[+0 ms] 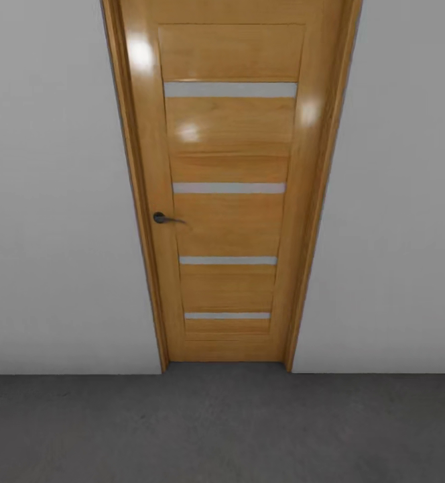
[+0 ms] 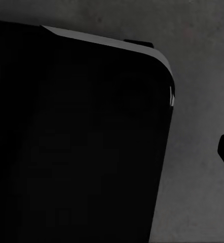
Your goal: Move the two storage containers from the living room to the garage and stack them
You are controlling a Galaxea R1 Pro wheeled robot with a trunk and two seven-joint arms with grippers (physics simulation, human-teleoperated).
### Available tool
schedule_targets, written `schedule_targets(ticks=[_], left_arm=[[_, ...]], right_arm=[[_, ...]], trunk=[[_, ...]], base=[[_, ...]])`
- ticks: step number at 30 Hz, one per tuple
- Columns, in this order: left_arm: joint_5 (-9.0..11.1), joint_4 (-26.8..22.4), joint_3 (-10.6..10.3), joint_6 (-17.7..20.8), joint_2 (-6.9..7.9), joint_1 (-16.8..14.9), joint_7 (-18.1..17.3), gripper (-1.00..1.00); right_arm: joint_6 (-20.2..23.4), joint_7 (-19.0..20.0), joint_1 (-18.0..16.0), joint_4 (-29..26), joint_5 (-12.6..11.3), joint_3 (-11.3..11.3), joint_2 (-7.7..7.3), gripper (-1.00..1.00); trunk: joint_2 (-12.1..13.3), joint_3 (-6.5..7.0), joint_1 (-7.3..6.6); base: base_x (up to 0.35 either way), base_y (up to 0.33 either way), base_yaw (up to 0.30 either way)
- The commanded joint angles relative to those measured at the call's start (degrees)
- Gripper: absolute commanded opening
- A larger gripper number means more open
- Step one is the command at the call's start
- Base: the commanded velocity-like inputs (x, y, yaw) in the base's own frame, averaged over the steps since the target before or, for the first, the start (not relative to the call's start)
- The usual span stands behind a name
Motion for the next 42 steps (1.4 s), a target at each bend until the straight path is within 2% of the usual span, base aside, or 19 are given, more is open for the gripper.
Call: schedule_targets(ticks=[1, 8, 26, 37, 42], left_arm=[[0.56, 0.0, 0.0, -0.06, -0.02, -0.02, 0.03, 1.0], [0.56, 0.0, 0.07, -0.14, -0.08, -0.02, 0.01, 1.0], [0.64, -0.09, 0.1, -0.15, -0.04, -0.02, 0.09, 1.0], [3.42, -0.09, 0.01, -0.15, -0.01, -0.02, 0.03, 1.0], [3.66, -0.09, 0.0, -0.15, -0.01, -0.02, 0.03, 1.0]], right_arm=[[-0.12, -0.03, -0.01, -0.01, 0.29, -0.03, 0.04, 1.0], [0.0, -0.09, -0.01, -0.01, 0.15, -0.06, 0.11, 1.0], [0.15, -0.02, -0.01, -0.01, 0.38, 0.02, -0.08, 1.0], [0.15, -0.06, -0.01, -0.01, 0.07, 0.0, 0.11, 1.0], [0.03, -0.1, -0.01, -0.01, 0.11, 0.02, 0.11, 1.0]], trunk=[[-0.02, -0.05, 0.03], [-0.02, -0.05, 0.03], [-0.02, -0.05, 0.03], [-0.02, -0.05, 0.03], [-0.02, -0.05, 0.03]], base=[[0.245, 0.215, -0.116], [0.098, 0.072, -0.11], [0.046, 0.002, -0.004], [0.3, 0.0, 0.0], [0.317, 0.0, 0.08]])
